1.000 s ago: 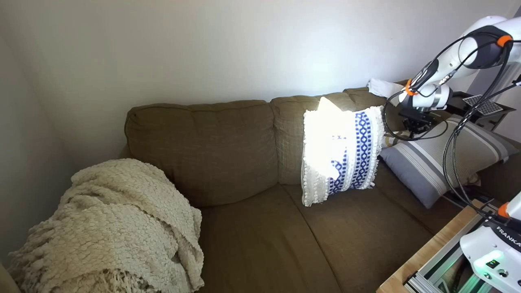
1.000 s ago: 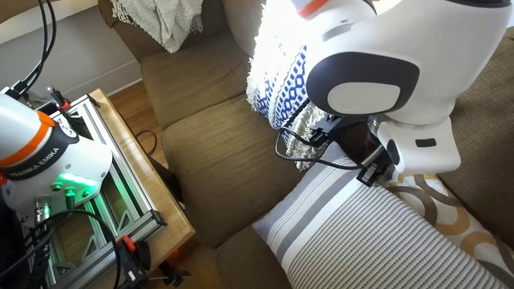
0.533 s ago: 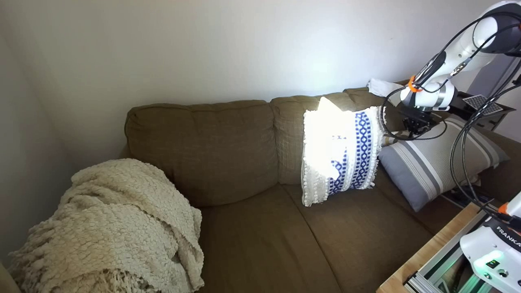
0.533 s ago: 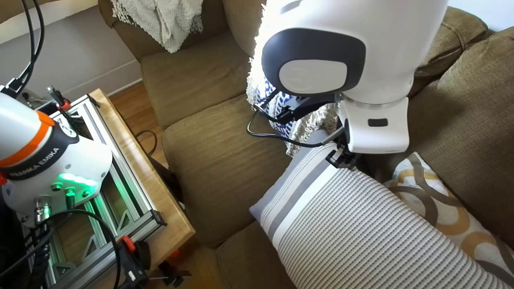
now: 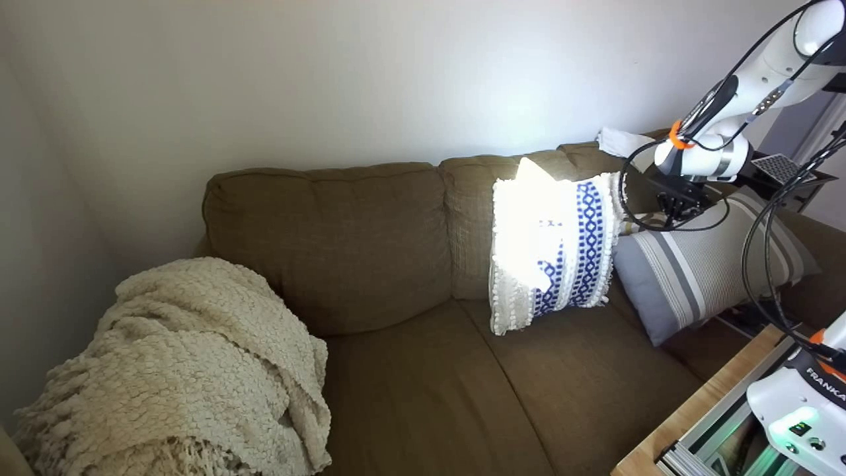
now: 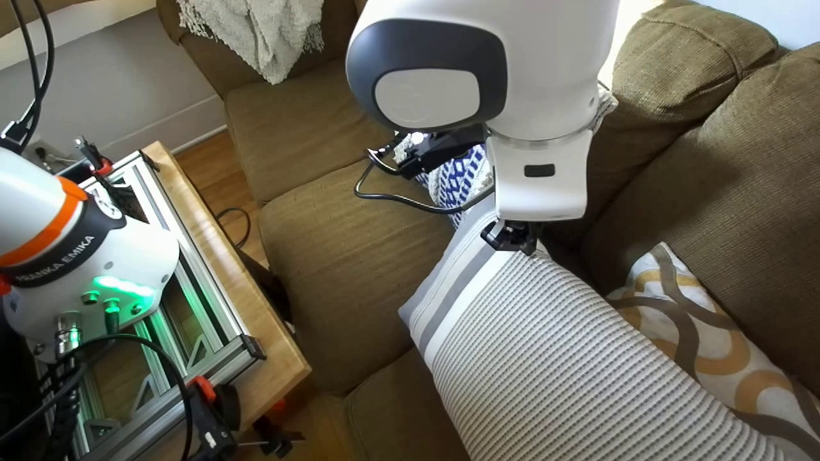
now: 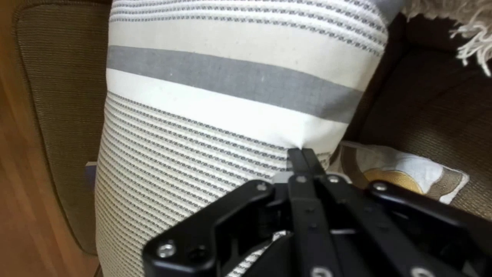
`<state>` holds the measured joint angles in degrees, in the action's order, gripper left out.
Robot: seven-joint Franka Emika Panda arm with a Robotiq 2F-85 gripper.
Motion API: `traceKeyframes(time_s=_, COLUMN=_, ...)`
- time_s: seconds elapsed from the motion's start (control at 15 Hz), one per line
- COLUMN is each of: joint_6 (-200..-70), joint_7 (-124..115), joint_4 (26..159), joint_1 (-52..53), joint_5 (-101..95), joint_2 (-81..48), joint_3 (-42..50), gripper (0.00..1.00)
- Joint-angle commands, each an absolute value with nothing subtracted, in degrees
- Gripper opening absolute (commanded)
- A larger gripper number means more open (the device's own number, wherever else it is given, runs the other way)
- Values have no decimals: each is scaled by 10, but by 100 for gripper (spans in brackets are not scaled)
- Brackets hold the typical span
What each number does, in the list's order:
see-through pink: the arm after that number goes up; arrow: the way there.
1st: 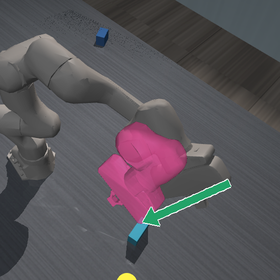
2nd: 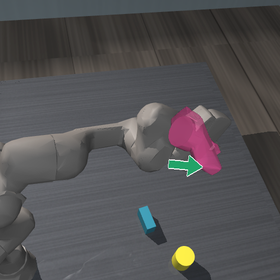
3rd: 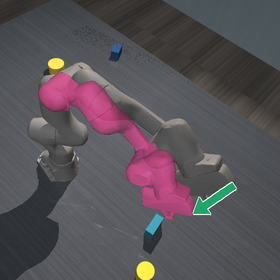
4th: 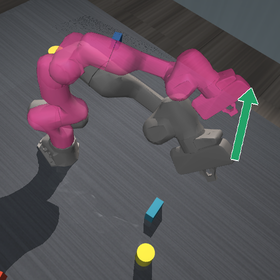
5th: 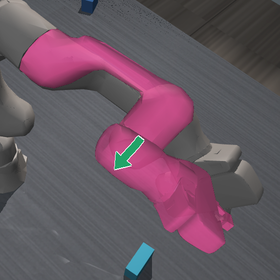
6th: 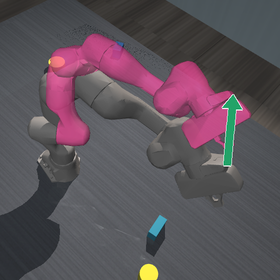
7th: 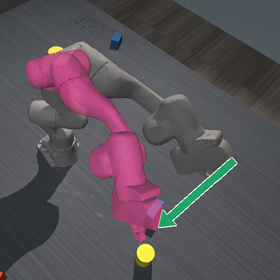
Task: Move the blue and white pillow to the middle of the sofa back and move gray pillow in front of the blue and white pillow
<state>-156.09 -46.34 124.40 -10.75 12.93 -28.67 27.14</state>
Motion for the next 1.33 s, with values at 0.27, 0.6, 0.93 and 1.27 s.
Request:
traceKeyframes(time_s=0.27, joint_6=-1562, joint_7=-469, joint_4=1284, joint_1=-92, joint_5=105, joint_2=-222, joint_3=262, gripper=0)
traceKeyframes(time_s=0.6, joint_6=-1554, joint_7=-457, joint_4=1278, joint_1=-91, joint_5=111, joint_2=-227, joint_3=233, gripper=0)
traceKeyframes(time_s=0.93, joint_6=-1543, joint_7=-434, joint_4=1285, joint_1=-90, joint_5=103, joint_2=-219, joint_3=218, gripper=0)
traceKeyframes(time_s=1.27, joint_6=-1509, joint_7=-400, joint_4=1312, joint_1=-88, joint_5=77, joint_2=-193, joint_3=227, gripper=0)
